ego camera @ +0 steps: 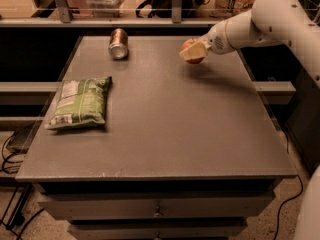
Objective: Move apple near green jalapeno chip bag
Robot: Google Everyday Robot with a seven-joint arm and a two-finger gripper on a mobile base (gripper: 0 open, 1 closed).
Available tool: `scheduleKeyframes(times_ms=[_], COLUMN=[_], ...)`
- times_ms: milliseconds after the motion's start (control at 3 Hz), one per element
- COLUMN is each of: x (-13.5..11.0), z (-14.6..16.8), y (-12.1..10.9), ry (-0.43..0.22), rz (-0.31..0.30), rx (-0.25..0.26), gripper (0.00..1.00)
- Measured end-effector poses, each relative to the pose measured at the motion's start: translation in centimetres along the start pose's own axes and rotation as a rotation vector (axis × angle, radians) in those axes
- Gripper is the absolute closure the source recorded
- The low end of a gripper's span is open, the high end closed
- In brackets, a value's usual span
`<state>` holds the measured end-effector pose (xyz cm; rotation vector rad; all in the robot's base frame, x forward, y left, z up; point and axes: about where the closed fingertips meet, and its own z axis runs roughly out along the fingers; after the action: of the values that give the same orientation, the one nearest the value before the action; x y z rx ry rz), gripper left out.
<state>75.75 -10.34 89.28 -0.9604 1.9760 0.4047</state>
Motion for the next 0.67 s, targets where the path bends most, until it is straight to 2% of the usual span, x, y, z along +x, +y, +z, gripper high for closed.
scheduleKeyframes(times_ms=[667], x=[-1.8], z=[2.4], y=[11.5], ry=[-0.048], rz=[-0.078], rx=[-0.254], gripper=[1.00])
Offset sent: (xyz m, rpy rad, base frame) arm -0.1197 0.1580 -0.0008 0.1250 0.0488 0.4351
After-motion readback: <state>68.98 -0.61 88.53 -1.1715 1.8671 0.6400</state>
